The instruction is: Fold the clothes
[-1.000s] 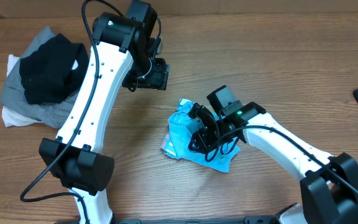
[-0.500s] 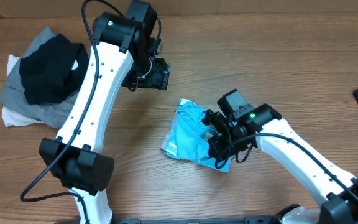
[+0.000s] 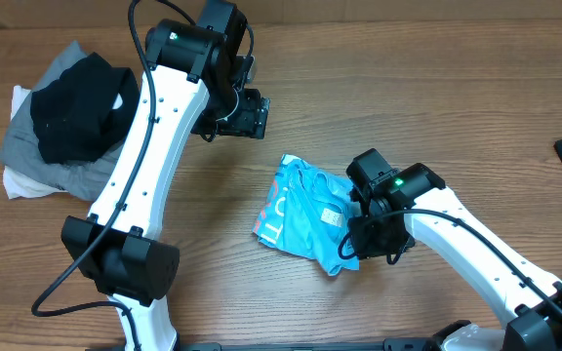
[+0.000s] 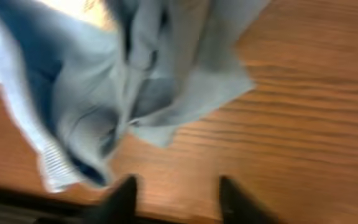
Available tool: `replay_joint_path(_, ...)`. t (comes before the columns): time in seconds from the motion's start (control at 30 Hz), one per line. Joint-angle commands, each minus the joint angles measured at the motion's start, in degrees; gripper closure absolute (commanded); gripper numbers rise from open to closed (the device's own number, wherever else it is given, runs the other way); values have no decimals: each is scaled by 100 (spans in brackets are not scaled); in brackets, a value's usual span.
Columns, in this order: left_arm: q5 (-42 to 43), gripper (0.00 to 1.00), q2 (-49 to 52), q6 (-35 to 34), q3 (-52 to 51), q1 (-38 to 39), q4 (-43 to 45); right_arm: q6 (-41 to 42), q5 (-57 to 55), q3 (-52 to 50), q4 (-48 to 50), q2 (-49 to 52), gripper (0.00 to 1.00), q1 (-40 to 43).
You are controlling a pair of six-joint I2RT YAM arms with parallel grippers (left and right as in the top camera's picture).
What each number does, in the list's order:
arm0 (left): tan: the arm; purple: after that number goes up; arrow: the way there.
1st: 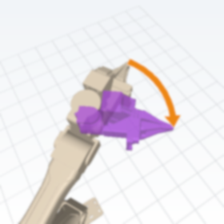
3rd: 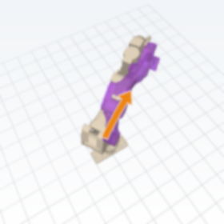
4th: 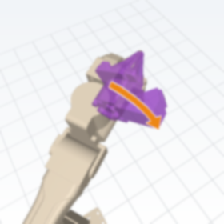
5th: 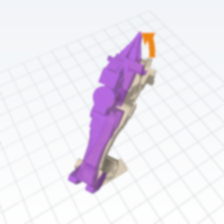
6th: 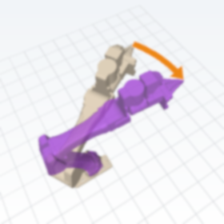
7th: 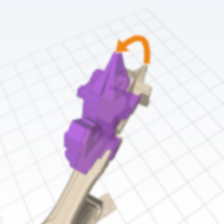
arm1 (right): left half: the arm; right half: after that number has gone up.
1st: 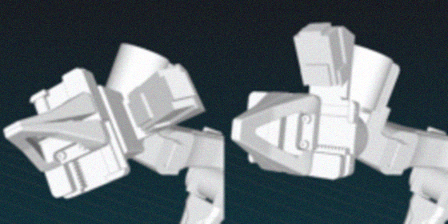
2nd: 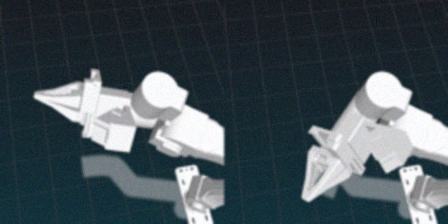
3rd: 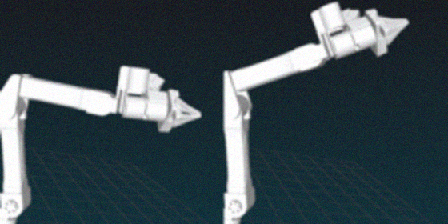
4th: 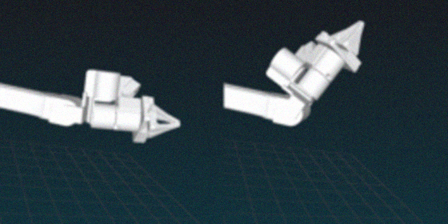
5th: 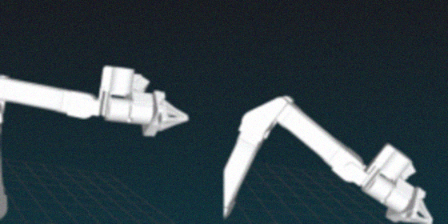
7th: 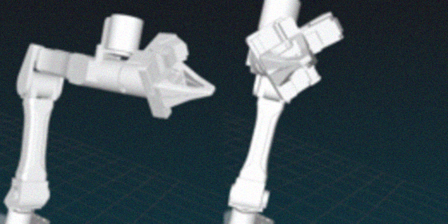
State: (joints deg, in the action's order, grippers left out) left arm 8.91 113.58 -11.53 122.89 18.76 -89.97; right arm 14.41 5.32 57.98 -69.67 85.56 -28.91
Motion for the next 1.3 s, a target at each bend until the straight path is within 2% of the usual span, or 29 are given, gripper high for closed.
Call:
replay_joint_path(0.0,-59,21,-35,131,52,-11,26,385,-420,85,52,-70,48,7)
replay_joint_path(0.1,-59,19,-35,160,52,-11,39,282,-310,87,643,-111,51,4)
replay_joint_path(0.2,-57,18,-35,221,52,-11,76,-413,568,94,1574,-164,50,4)
replay_joint_path(0.3,-57,16,-35,221,52,-11,70,-398,673,94,2103,-116,50,4)
replay_joint_path(0.5,-57,15,-35,221,52,-11,72,-398,284,92,2573,208,51,4)
replay_joint_path(0.67,-57,13,-35,219,52,-11,72,-466,409,92,2876,608,59,0)
replay_joint_path(0.77,-57,13,-35,219,52,-11,70,-463,420,92,3029,723,59,-26)
replay_joint_path(0.87,-57,12,-35,216,52,-11,72,-428,420,92,3316,726,49,-26)
replay_joint_path(0.93,-55,12,-35,214,52,-11,76,-372,420,92,3462,726,37,-20)
replay_joint_path(1.07,-55,12,-35,214,52,-11,74,-389,356,92,3560,739,36,-22)
replay_joint_path(1.23,-48,11,-35,210,52,-11,72,-400,-243,92,3534,896,44,-33)
replay_joint_path(1.27,-46,12,-35,210,52,-11,70,-400,-341,92,3532,946,49,-33)
